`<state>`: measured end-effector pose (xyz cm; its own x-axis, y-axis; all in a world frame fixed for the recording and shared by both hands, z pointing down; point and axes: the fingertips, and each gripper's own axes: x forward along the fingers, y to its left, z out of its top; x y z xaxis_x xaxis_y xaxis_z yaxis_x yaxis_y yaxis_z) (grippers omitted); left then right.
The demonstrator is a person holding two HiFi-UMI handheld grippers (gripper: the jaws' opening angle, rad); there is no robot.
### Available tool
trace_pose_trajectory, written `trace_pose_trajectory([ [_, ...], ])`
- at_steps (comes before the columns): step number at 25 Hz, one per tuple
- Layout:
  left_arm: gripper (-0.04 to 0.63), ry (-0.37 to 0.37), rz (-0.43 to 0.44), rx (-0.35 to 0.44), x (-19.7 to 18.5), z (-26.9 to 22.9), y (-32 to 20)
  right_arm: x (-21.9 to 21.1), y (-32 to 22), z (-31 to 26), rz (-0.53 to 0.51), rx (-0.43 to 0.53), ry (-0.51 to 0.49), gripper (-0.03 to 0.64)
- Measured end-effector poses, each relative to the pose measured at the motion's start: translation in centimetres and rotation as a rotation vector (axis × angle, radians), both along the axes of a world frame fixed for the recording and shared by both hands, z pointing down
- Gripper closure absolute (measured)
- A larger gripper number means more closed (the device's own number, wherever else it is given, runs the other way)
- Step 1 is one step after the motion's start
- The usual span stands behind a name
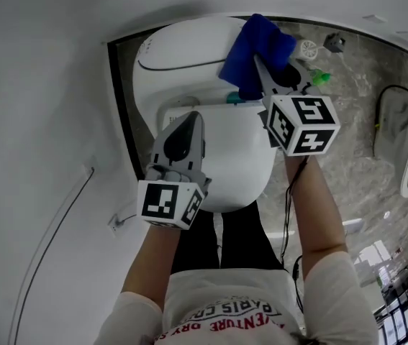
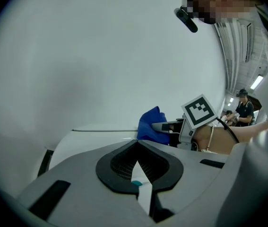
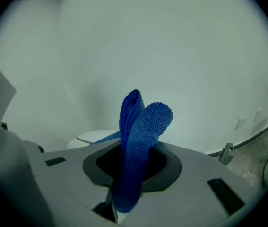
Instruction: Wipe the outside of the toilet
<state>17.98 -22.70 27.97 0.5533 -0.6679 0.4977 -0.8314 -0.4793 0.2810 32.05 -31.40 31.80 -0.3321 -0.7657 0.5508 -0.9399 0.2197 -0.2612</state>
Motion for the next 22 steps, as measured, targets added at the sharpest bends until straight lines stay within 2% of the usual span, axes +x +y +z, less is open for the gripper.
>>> trace_pose_trajectory([
  [5,0.589,-0.012,0.030,-0.011,2.4,1.7,1.0,2.9,0.8,1.5,0.027,0.003,-0.013,0.540],
  [9,0.589,-0.016,0.052,-0.027,4.6,3.7,2.2,4.5,1.5,2.5,0.041,0.041,-0.091,0.540],
  [12,0.589,-0.014,0.062,-0.047,6.2,5.0,3.1,5.6,2.5,3.3,0.044,0.048,-0.086,0.540],
  [22,0.589,-0.026,0.087,-0.083,9.0,8.4,5.4,10.1,6.2,10.9,0.123,-0.077,-0.154,0.540],
])
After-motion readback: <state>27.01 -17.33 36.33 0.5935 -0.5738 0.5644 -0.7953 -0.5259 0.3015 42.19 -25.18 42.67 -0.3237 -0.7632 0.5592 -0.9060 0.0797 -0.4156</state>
